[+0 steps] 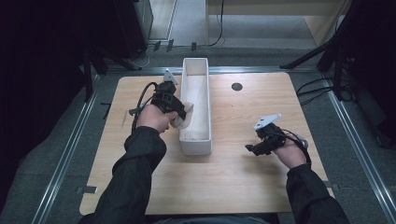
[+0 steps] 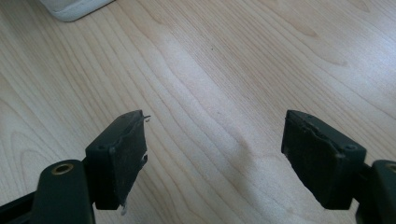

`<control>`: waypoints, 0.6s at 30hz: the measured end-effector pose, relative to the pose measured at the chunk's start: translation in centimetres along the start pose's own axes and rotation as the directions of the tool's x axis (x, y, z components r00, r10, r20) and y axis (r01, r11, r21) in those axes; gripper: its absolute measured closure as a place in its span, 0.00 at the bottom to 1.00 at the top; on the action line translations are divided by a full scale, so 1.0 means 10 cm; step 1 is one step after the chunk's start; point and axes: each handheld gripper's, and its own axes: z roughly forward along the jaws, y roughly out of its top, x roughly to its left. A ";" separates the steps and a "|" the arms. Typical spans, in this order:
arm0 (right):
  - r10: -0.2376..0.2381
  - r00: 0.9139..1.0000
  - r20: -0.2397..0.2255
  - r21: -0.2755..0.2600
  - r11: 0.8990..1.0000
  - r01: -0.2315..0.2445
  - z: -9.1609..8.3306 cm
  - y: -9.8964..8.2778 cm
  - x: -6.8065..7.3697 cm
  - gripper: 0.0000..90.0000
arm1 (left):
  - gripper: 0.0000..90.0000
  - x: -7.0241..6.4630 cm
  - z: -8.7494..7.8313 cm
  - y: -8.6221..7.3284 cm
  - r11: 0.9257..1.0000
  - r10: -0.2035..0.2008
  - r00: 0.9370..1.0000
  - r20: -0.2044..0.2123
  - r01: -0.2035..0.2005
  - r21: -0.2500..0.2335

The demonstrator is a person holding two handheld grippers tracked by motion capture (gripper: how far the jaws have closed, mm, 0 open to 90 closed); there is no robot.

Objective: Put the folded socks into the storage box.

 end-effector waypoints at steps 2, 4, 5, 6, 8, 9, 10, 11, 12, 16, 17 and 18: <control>-0.004 1.000 0.000 -0.001 1.000 0.004 0.00 0.00 0.00 0.25 | 0.72 -0.03 0.03 0.01 1.000 0.006 1.000 -0.002 -0.006 0.004; -0.003 1.000 -0.001 -0.001 1.000 0.003 0.00 0.00 0.00 0.25 | 0.73 -0.06 0.06 0.01 1.000 0.013 1.000 -0.008 -0.013 0.010; -0.002 1.000 -0.001 -0.001 1.000 0.002 0.00 0.00 0.00 0.25 | 0.72 -0.06 0.06 0.01 1.000 0.013 1.000 -0.008 -0.013 0.010; -0.001 1.000 -0.001 0.000 1.000 0.001 0.00 0.00 0.00 0.25 | 0.72 -0.10 0.09 0.01 1.000 0.018 1.000 -0.004 -0.018 0.016; 0.001 1.000 -0.002 0.001 1.000 -0.001 0.00 0.00 0.00 0.25 | 0.72 -0.12 0.13 0.01 0.999 0.024 1.000 -0.005 -0.024 0.022; 0.000 1.000 -0.002 0.001 1.000 0.000 0.00 0.00 0.00 0.25 | 0.72 -0.13 0.14 0.01 0.999 0.024 1.000 -0.003 -0.024 0.023; 0.000 1.000 -0.003 0.000 1.000 0.000 0.00 0.00 0.00 0.25 | 0.72 -0.13 0.16 0.01 0.999 0.024 1.000 -0.002 -0.024 0.026; -0.002 1.000 -0.003 0.000 1.000 0.002 0.00 0.00 0.00 0.25 | 0.72 -0.14 0.18 0.01 0.999 0.026 1.000 -0.002 -0.025 0.030; -0.002 1.000 -0.003 0.000 1.000 0.002 0.00 0.00 0.00 0.25 | 0.72 -0.15 0.20 0.00 0.999 0.028 1.000 -0.002 -0.028 0.031; 0.000 1.000 -0.003 -0.001 1.000 0.000 0.00 0.00 0.00 0.25 | 0.72 -0.18 0.26 -0.02 0.999 0.033 0.999 -0.001 -0.033 0.043; 0.001 1.000 -0.007 0.002 1.000 -0.001 0.00 0.00 0.00 0.25 | 0.72 -0.19 0.28 -0.03 0.999 0.033 0.999 -0.001 -0.033 0.043; 0.001 1.000 -0.007 0.002 1.000 -0.001 0.00 0.00 0.00 0.25 | 0.72 -0.20 0.29 -0.04 0.998 0.035 0.999 0.000 -0.035 0.049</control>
